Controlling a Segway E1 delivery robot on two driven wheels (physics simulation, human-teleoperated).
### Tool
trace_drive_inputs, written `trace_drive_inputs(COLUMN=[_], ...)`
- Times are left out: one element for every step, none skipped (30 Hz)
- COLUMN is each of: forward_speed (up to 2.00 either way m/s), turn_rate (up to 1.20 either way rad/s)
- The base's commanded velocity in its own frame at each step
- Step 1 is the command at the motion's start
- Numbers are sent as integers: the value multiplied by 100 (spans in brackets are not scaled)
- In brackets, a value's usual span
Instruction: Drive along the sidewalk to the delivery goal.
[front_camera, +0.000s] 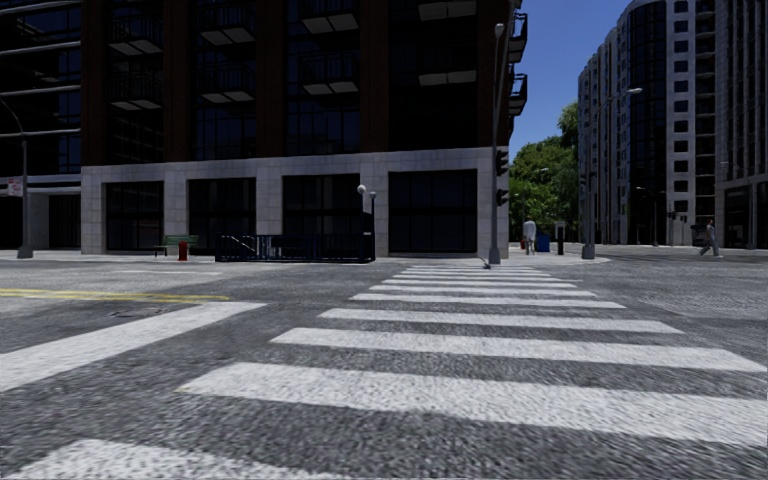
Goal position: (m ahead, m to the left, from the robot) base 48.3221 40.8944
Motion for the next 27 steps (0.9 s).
trace_drive_inputs(forward_speed=[200,200,200,200,200,200,200,200,200,200,200,200,200,200,200,200,200,200,200,200,200,200,200,200,200,200,200], turn_rate=[0,0,0,0,0,0,0,0,0,0,0,0,0,0,0,0,0,0,0,0,0,0,0,0,0,0,-14])
